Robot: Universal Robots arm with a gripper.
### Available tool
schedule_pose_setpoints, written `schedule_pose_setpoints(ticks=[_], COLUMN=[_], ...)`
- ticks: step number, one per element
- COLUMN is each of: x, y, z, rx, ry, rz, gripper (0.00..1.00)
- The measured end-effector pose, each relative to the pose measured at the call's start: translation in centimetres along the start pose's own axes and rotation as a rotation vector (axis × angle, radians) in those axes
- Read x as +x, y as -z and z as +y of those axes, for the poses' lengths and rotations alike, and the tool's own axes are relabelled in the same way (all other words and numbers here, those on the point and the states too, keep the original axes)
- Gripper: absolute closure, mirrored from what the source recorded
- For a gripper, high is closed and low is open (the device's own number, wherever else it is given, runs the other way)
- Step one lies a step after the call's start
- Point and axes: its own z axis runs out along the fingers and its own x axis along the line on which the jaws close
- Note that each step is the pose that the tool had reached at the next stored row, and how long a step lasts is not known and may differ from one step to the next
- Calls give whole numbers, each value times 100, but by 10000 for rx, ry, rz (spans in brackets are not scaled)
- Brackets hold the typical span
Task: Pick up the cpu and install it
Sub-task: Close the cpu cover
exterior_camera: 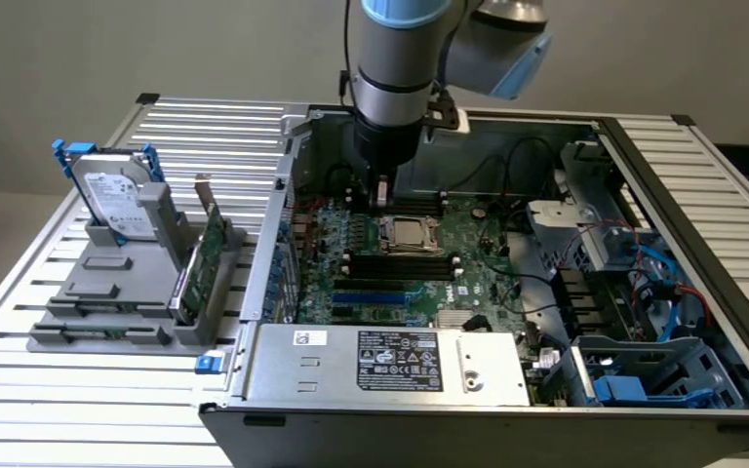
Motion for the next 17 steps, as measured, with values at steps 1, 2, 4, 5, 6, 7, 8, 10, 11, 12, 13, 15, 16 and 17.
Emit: schedule_pose_setpoints(ticks=[1, 2, 4, 5, 6, 7, 8, 10, 11, 12, 13, 15, 16, 17], x=[-2, -4, -7, -9, -11, -13, -15, -18, -20, -21, -23, -27, -28, -30], y=[-15, -31, -61, -77, -92, -107, -121, -150, -164, -179, -193, -222, -235, -250], z=[-2, -4, -7, -9, -10, -12, -13, -13, -13, -13, -12, -12, -12, -12], rx=[-36, -71, -144, -183, -221, -260, -298, -376, -412, -449, -484, -554, -587, -628], ry=[5, 9, 17, 23, 27, 31, 36, 46, 50, 53, 58, 66, 71, 76], rz=[1, 1, 2, 2, 3, 3, 5, 6, 6, 6, 6, 8, 9, 9], gripper=[89, 89, 89, 89, 89, 89, 89, 89, 89, 89, 89, 89, 89, 89])
